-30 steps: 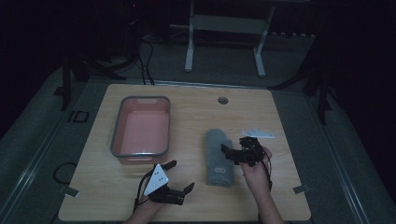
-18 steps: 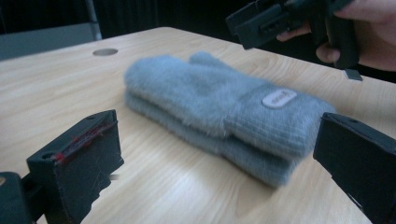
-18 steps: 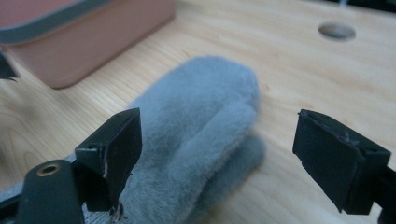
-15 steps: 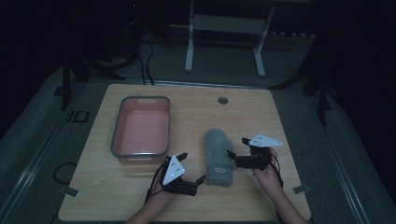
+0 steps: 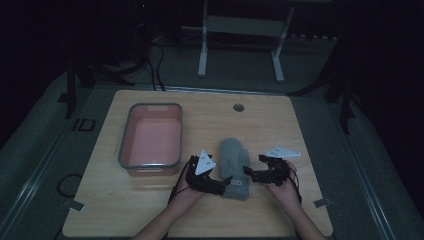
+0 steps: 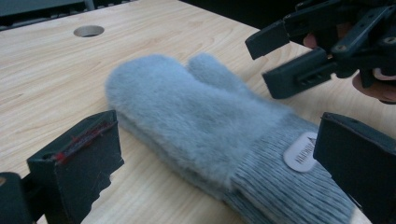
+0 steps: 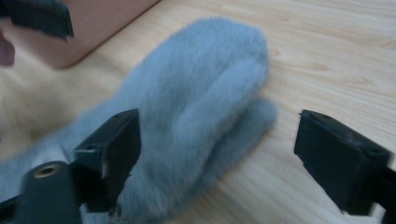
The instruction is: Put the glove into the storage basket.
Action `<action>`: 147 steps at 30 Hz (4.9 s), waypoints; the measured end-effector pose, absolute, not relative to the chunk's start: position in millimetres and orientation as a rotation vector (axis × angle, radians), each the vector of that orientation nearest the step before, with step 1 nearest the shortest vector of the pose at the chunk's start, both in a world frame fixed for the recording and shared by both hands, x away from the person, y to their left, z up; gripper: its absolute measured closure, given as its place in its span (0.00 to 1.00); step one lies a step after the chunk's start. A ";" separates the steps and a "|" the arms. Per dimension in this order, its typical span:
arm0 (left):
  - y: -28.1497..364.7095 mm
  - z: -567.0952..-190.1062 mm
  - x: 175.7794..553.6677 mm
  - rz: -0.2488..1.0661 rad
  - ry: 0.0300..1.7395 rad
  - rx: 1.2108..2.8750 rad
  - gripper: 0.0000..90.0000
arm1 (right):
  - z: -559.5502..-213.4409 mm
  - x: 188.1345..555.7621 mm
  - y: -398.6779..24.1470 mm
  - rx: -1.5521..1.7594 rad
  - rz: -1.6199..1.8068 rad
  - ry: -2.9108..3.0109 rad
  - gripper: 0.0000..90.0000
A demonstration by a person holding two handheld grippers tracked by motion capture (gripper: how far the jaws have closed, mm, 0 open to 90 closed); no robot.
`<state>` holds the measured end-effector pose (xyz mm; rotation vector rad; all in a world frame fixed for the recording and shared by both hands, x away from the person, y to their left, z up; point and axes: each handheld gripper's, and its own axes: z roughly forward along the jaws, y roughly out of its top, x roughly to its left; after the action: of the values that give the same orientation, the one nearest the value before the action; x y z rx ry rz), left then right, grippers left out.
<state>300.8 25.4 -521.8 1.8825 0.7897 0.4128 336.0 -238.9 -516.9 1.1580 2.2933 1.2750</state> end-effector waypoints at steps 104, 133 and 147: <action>169.1 -405.5 374.8 0.292 0.910 1.927 0.85 | -405.3 411.0 -78.4 1.038 1.617 2.480 0.90; 222.7 -488.8 405.7 0.177 1.287 2.090 0.84 | -488.2 447.5 29.1 1.111 1.241 2.695 0.90; 201.4 -504.9 422.8 0.290 1.401 2.253 0.62 | -469.1 441.2 9.4 1.053 1.301 2.631 0.52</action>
<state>422.8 201.4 -504.9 2.2527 1.4005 0.2895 441.2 9.4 -469.1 1.0535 2.6305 1.3012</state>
